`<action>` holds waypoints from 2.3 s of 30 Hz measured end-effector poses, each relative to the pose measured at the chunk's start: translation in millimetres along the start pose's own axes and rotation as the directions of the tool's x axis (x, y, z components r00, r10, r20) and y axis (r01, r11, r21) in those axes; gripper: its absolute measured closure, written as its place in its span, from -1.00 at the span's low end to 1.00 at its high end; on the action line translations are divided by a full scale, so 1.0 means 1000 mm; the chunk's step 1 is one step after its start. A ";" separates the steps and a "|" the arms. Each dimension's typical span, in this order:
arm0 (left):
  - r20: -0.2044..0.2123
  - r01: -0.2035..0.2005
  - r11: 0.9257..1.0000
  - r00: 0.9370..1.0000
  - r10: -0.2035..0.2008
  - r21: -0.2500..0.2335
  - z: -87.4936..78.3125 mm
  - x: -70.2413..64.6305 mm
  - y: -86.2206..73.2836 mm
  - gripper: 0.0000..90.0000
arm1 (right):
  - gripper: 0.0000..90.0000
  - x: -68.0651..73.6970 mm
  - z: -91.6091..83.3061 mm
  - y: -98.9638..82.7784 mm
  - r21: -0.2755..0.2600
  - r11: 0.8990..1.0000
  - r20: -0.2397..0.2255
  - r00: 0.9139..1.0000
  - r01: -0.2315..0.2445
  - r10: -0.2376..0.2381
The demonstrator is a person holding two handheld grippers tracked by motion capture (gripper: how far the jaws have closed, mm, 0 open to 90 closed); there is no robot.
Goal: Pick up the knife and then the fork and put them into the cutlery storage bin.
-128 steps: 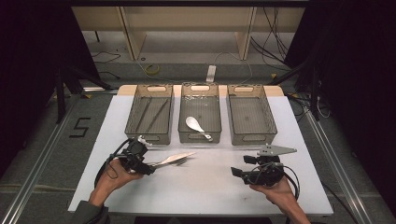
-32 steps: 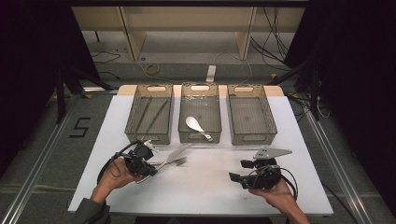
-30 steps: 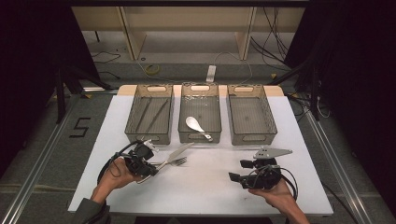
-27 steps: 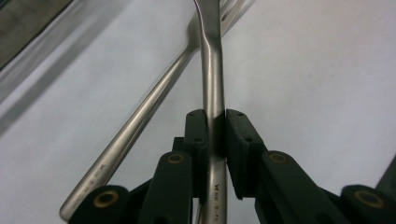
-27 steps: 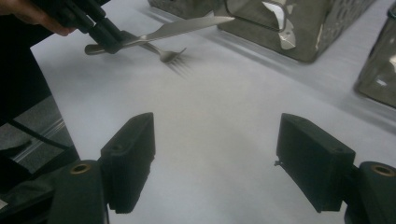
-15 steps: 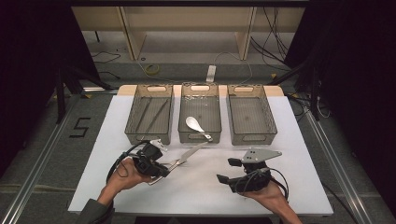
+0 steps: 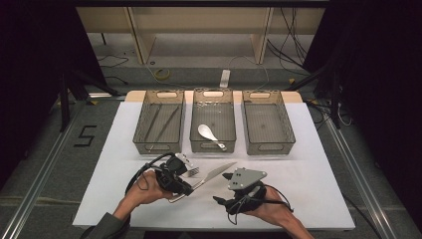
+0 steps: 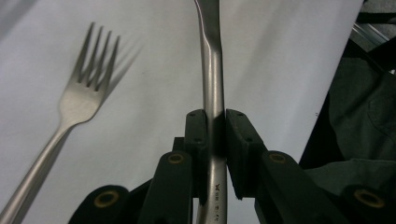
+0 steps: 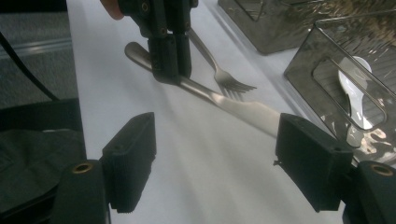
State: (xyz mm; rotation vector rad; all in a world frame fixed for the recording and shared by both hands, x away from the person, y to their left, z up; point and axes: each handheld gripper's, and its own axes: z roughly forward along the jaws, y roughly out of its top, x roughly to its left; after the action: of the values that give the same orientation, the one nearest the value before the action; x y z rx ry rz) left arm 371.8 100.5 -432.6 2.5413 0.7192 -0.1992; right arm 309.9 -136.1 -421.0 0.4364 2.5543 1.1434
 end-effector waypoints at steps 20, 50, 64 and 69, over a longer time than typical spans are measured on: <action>0.098 -0.100 0.991 0.991 0.092 0.088 0.010 -0.022 0.027 0.76 | -0.10 0.013 0.034 0.000 0.146 0.944 0.008 0.954 0.296 -0.301; 0.167 -0.099 0.993 0.982 0.088 0.062 0.006 -0.021 0.031 0.62 | 0.81 0.030 0.031 -0.003 0.207 0.779 -0.048 0.802 0.591 -0.596; 0.016 -0.035 0.997 0.999 0.036 -0.062 -0.019 -0.007 0.020 -0.41 | 0.81 0.012 0.024 -0.008 0.236 0.833 -0.023 0.859 0.501 -0.511; -0.009 0.005 0.983 1.000 -0.006 -0.185 -0.029 -0.001 0.015 -0.49 | 0.81 -0.005 0.019 -0.010 0.256 0.876 0.011 0.905 0.409 -0.426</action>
State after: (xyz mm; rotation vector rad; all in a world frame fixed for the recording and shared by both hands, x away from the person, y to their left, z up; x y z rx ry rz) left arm 379.4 103.6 -400.7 2.3654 0.7140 -0.1160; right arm 320.3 -132.1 -439.7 -0.0334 2.5649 0.6460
